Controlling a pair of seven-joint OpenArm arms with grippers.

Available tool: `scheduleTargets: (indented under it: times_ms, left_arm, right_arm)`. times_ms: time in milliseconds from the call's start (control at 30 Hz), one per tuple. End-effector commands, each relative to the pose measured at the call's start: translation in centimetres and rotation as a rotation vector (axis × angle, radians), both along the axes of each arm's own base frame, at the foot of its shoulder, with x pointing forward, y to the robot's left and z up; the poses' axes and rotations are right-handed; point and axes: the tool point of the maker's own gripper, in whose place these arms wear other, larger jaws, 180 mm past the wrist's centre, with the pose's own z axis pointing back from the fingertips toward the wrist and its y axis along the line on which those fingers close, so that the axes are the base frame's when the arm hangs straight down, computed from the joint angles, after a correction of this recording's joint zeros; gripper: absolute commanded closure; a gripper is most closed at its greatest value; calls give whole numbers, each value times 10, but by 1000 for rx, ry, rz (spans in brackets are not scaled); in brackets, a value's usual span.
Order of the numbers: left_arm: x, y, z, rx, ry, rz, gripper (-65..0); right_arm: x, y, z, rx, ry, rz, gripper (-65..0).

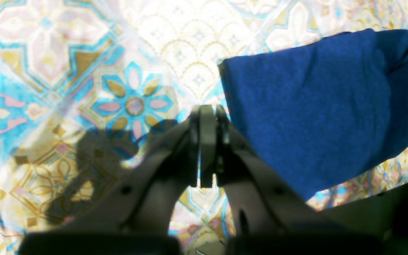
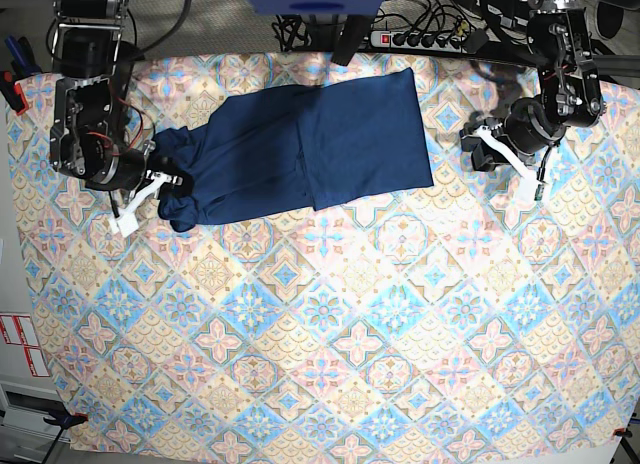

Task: Fold the T-shirt properly
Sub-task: 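Fold the gripped end over the strip toward the left gripper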

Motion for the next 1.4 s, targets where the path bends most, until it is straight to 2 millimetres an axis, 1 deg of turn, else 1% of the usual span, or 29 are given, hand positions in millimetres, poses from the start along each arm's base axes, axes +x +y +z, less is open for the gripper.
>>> scheduleTargets:
  times_ms: [0,33,100,267,367,433,467,500,567,633,667,700,867,967,1100,1167,1233,1367]
  left_arm:
    - [7,3,10,6,-42,-5,0]
    - [7,3,10,6,-42,-5,0]
    - [8,3,10,7,-42,-4,0]
    - [8,3,10,7,-42,-4,0]
    - [8,3,10,7,-42,-4,0]
    - [8,3,10,7,-42,-4,0]
    - [7,3,10,7,-41,-3,0]
    - [7,3,10,7,-41,-3,0]
    - [7,3,10,7,-41,-3,0]
    - [7,3,10,7,-41,-3,0]
    - [7,3,10,7,-41,-3,0]
    - [7,3,10,7,-41,-3,0]
    - [7,4,10,8,-39,-4,0]
    - [6,4,9,8,-38,-4,0]
    - [4,4,8,8,-33,-4,0]
    - [4,4,8,8,-33,-4,0]
    - [4,4,8,8,-32,-4,0]
    - [3,4,8,8,-30,-4,0]
  right_arm:
    - [17,-10,16,-12,-60,-9,-35]
    - [20,-10,18,-12,-66,-9,-35]
    - [23,-18,21,-30,-74,-8,-35]
    - [34,-28,32,-54,-102,-8,-35]
    - [34,-28,36,-68,-113,10,-35]
    - [37,-22,48,-82,-134,51,-35]
    - [39,-15,55,-85,-153,77,-35]
    - [35,-9,58,-90,-157,103,-35]
    - [25,12,61,-88,-175,165,-35]
    - [23,30,71,-90,-211,222,-35]
    - [22,42,75,-87,-228,257,-35]
    - [18,57,75,-71,-234,286,-35]
    - [-4,110,79,-11,-257,402,-35]
    - [-14,139,91,7,-296,498,-35]
    - [-34,180,106,41,-344,638,-35]
    - [-44,197,114,59,-369,697,-35]
    - [-46,211,125,71,-405,742,-35]
    - [-49,234,131,105,-425,799,-37]
